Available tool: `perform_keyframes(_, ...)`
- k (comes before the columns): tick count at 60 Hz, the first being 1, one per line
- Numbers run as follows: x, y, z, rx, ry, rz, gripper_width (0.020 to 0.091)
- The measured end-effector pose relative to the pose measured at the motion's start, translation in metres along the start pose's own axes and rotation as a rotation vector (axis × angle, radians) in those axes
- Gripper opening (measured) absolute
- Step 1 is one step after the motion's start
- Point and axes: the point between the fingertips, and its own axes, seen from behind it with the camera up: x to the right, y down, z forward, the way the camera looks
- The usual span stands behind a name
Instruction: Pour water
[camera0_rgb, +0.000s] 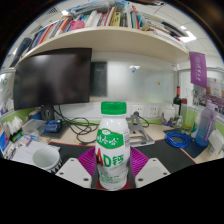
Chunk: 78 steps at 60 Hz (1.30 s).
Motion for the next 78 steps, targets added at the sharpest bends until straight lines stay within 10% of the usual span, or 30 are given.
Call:
perform_keyframes(18,0.004,0.008,-0.010,0.012,0.020,0.000,0.0561)
perform_keyframes(24,0.000,0.022,-0.010,-0.061,0.024,-0.007,0.0874)
perform_keyframes(57,-0.004,0.039,-0.171,-0.346,0.040,-0.001,0.0845)
perform_keyframes(78,-0.018,0.033,-0.250,-0.401,0.111,-0.015,0.0832)
